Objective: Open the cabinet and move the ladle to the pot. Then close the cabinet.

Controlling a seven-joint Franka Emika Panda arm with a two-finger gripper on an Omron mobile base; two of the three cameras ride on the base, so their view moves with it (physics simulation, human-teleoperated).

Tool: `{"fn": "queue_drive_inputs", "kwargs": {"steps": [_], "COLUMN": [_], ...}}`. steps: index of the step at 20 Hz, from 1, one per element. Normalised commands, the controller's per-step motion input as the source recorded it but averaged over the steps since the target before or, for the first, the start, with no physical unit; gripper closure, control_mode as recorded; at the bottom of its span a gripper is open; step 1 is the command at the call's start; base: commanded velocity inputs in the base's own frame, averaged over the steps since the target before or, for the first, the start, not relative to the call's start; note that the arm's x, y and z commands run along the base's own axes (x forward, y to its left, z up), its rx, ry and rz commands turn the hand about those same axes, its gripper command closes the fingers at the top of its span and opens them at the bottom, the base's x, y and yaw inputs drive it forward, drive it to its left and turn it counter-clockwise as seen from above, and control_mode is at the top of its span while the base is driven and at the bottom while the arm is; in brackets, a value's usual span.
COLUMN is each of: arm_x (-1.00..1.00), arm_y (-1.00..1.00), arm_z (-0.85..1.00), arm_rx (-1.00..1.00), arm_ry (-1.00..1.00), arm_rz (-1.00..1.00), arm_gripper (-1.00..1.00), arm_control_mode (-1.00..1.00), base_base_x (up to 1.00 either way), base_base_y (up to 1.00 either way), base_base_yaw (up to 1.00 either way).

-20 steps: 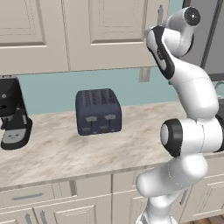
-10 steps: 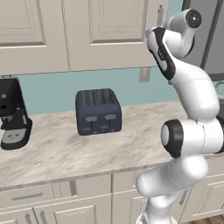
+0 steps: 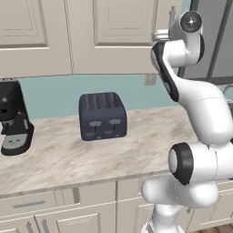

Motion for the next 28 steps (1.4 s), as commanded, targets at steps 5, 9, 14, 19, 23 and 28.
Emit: {"fn": "queue_drive_inputs", "kwargs": {"steps": [5, 9, 14, 19, 23, 28], "arm_x": [-1.0, -1.0, -1.0, -1.0, -1.0, -1.0], "arm_y": [0.0, 0.0, 0.0, 0.02, 0.32, 0.37], "arm_z": [0.32, 0.28, 0.24, -0.01, -0.71, -1.0], "arm_rx": [0.2, 0.21, 0.2, 0.14, 0.2, 0.18], "arm_ry": [0.26, 0.25, 0.22, -0.1, -0.51, -0.67], "arm_rz": [-0.39, -0.39, -0.39, -0.28, -0.06, 0.04], "arm_gripper": [1.0, 1.0, 1.0, 1.0, 1.0, 1.0], "arm_control_mode": [-1.0, -1.0, -1.0, -1.0, -1.0, -1.0], "base_base_x": [0.0, 0.0, 0.0, 0.0, 0.0, 0.0], "base_base_y": [0.0, 0.0, 0.0, 0.0, 0.0, 0.0], "base_base_yaw": [0.0, 0.0, 0.0, 0.0, 0.0, 0.0]}}
